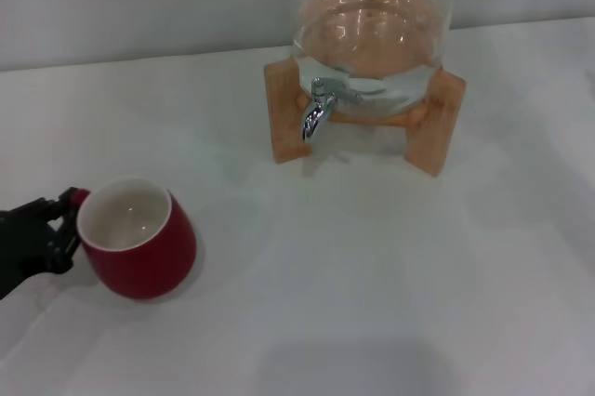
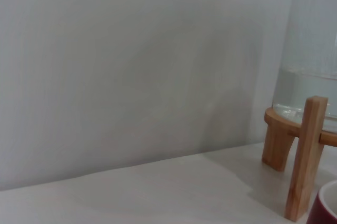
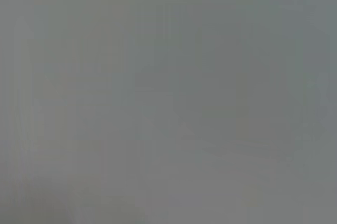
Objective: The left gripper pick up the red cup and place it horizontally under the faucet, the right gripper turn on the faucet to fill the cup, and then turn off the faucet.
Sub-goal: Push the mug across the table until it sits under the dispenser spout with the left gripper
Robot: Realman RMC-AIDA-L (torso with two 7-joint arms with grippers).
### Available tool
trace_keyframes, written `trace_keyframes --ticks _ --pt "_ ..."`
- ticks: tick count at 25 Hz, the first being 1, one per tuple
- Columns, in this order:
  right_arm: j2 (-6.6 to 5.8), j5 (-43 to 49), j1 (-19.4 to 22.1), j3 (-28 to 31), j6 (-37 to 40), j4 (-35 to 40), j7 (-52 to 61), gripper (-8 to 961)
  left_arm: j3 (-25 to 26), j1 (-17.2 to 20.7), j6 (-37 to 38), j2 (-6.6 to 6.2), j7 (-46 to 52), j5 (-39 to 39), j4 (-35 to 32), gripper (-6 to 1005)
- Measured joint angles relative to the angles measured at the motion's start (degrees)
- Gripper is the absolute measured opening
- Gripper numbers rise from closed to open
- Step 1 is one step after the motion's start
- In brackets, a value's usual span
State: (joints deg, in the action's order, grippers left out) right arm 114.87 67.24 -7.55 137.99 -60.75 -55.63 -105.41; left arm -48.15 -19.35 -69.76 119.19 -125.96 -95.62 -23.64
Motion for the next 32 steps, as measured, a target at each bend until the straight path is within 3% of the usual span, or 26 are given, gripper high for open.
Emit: trace_keyframes --ticks 10,32 --pt "0.0 0.0 0.0 0.3 -0.7 0.94 -0.71 631 -4.37 -2.47 3.47 0.0 -2.35 1.67 -1.24 150" --pt "0.0 0.0 -0.4 0.22 -0.96 1.28 -1.3 631 -4.8 -7.61 5.86 0.25 -5.08 0.88 -2.73 150"
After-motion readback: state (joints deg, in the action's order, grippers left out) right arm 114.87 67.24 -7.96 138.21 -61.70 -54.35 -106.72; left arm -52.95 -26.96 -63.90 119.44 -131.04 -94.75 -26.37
